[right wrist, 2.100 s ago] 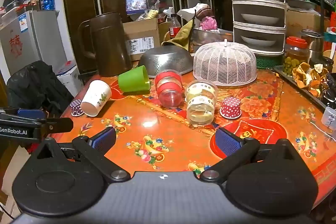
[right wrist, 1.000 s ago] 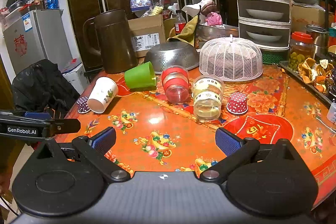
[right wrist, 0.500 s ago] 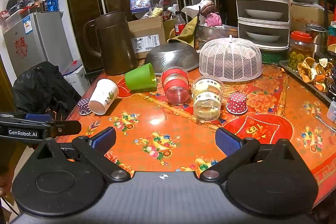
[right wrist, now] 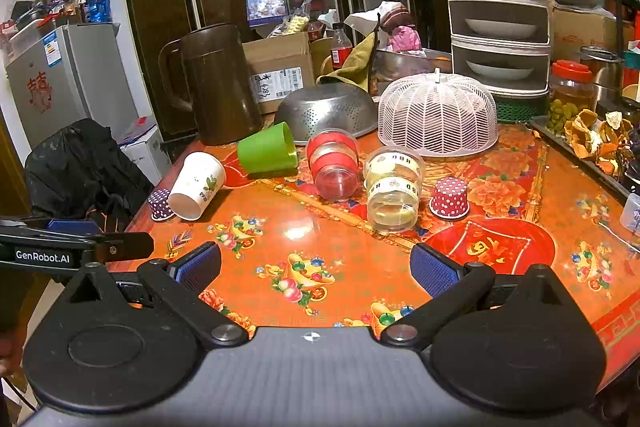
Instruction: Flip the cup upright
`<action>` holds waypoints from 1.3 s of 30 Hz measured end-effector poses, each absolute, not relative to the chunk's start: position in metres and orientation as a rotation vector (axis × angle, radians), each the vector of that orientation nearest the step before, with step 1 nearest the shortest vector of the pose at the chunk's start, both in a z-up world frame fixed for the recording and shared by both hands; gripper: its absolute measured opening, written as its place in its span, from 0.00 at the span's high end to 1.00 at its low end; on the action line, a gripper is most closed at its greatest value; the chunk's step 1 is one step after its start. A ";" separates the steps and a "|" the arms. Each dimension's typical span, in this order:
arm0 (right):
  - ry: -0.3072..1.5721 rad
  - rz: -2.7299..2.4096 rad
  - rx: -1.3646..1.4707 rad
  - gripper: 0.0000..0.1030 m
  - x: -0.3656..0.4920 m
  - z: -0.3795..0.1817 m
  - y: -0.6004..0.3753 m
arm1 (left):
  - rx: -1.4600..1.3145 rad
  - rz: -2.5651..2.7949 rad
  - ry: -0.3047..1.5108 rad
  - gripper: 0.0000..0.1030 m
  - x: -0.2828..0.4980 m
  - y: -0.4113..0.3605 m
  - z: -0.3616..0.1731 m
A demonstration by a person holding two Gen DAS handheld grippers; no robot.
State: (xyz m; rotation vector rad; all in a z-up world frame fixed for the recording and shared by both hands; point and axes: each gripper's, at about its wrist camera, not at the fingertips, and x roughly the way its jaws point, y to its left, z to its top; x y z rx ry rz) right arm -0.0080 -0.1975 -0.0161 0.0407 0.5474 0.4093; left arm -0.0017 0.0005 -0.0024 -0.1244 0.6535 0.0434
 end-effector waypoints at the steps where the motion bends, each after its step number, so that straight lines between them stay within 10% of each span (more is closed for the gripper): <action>1: 0.548 0.409 0.040 0.01 -0.008 -0.016 -0.198 | -0.124 0.044 0.653 0.00 -0.002 0.001 -0.003; 39: 0.557 0.411 0.054 0.01 -0.009 -0.018 -0.201 | -0.124 0.045 0.664 0.00 -0.004 0.001 -0.003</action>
